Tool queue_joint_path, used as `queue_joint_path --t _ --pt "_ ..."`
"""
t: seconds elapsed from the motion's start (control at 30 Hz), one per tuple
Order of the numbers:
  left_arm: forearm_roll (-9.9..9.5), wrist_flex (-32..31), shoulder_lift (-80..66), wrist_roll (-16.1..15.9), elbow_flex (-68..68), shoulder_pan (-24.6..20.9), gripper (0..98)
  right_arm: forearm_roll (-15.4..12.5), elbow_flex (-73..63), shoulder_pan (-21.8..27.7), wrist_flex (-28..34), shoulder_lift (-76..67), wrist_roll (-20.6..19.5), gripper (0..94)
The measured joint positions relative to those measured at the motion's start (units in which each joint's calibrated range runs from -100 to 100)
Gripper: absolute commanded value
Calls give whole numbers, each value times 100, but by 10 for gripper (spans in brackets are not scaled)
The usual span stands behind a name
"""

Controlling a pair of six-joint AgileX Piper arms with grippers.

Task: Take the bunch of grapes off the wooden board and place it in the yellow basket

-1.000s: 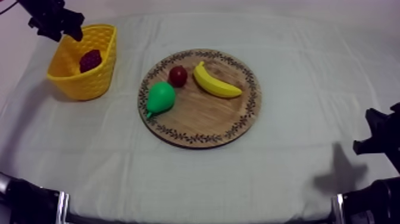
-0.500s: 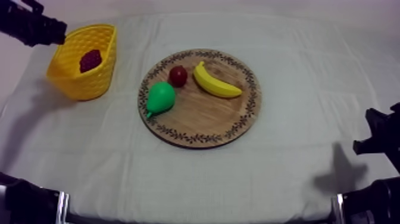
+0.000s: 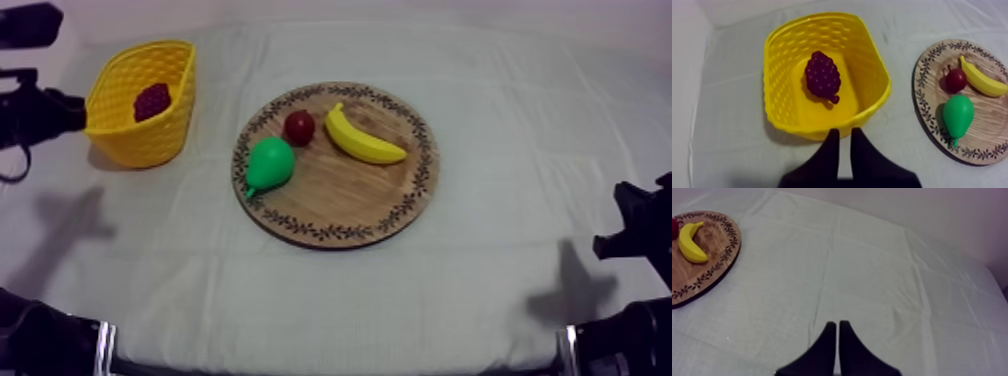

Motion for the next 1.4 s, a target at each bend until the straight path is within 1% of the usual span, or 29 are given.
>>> queue_joint_path --t 0.13,0.33,0.5,0.67,0.73,0.8,0.83,0.9,1.03,1.17,1.23,1.3,1.4 --pt "12 -305 -914 -43 854 12 6 0 0 0 0 0 0 3" --pt "15 -511 -2056 -134 1910 18 1 0 0 0 0 0 8 3" --pt "-24 -359 -3001 -159 2640 15 0 0 0 0 0 0 4 3" --pt "-163 54 -3835 -21 3053 63 0 0 0 0 0 0 0 3" --pt "-176 207 -4101 29 3053 89 0 0 0 0 0 0 0 3" --pt "-189 255 -4383 56 3137 119 0 0 0 0 0 0 0 3" --pt "-225 219 -4515 79 3185 128 1 0 0 0 0 0 0 3" --pt "-339 108 -4752 189 3252 131 1 0 0 0 0 0 0 3" --pt "-468 5 -5185 533 3362 141 1 0 0 0 0 0 0 3" --pt "-501 -143 -5374 882 3454 165 1 0 0 0 0 0 0 3" --pt "-512 -311 -5386 1027 3520 168 1 0 0 0 0 0 0 3" --pt "-524 -462 -5401 1125 3562 168 1 0 0 0 0 0 0 3" --pt "-528 -551 -5404 1176 3583 168 1 0 0 0 0 0 0 3"
